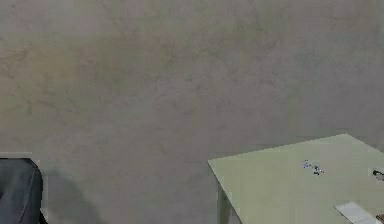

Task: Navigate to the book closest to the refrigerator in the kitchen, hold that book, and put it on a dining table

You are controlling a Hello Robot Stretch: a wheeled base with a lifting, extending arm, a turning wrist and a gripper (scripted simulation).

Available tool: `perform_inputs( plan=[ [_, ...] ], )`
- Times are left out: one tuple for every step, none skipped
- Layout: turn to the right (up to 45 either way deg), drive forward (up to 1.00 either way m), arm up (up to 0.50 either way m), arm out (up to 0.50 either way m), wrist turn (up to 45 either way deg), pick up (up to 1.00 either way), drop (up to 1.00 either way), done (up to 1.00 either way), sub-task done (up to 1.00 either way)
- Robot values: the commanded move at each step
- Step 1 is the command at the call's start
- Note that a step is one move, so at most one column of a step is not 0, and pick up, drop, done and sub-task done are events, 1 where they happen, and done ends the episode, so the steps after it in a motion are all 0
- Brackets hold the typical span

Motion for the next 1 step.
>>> perform_inputs(
  plan=[
    [0.0, 0.0, 0.0, 0.0, 0.0, 0.0, 0.0, 1.0, 0.0]
  ],
)
